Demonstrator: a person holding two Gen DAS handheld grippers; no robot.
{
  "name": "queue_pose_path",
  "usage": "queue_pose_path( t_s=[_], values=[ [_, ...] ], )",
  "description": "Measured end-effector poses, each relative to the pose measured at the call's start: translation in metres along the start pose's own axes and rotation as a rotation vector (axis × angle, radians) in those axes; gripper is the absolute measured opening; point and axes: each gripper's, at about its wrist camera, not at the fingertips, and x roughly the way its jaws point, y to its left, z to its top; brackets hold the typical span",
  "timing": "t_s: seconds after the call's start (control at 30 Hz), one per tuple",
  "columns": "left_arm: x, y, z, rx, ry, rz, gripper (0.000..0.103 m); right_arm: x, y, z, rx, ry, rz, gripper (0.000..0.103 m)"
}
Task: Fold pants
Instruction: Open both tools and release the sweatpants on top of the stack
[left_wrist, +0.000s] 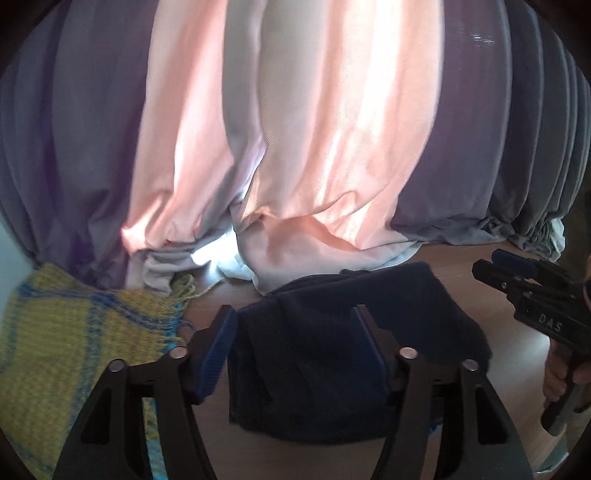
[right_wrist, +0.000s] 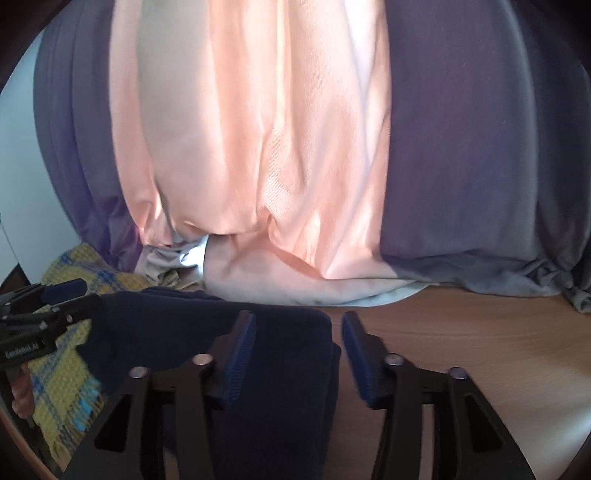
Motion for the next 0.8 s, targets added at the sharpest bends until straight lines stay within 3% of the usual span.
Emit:
queue_pose_path(
  t_s=[0.1,0.2,0.47,0.8],
  values=[
    [-0.029,-0.02,-0.004,0.051,-0.061,0.051,0.08,-0.03,0.007,-0.007,-0.014,-0.017,0.008,0.053],
    [-0.054,-0.035,-0.012,0.077,-0.116,0.077,0.09,-0.061,0.012,-0.019,-0.011,-0.039,-0.003,0.068],
    [-0.104,-0.06,-0.04,0.033,-0.167,0.044,0.097,-0.127,0.011,-0.049,-0.006,-0.073,-0.053,0.084],
    [-0.157,-0.096,-0.071,-0.021,-0.198,0.047,0.1,-0.189,-0.003,-0.084,-0.01,-0.079,-0.072,0.084]
  ],
)
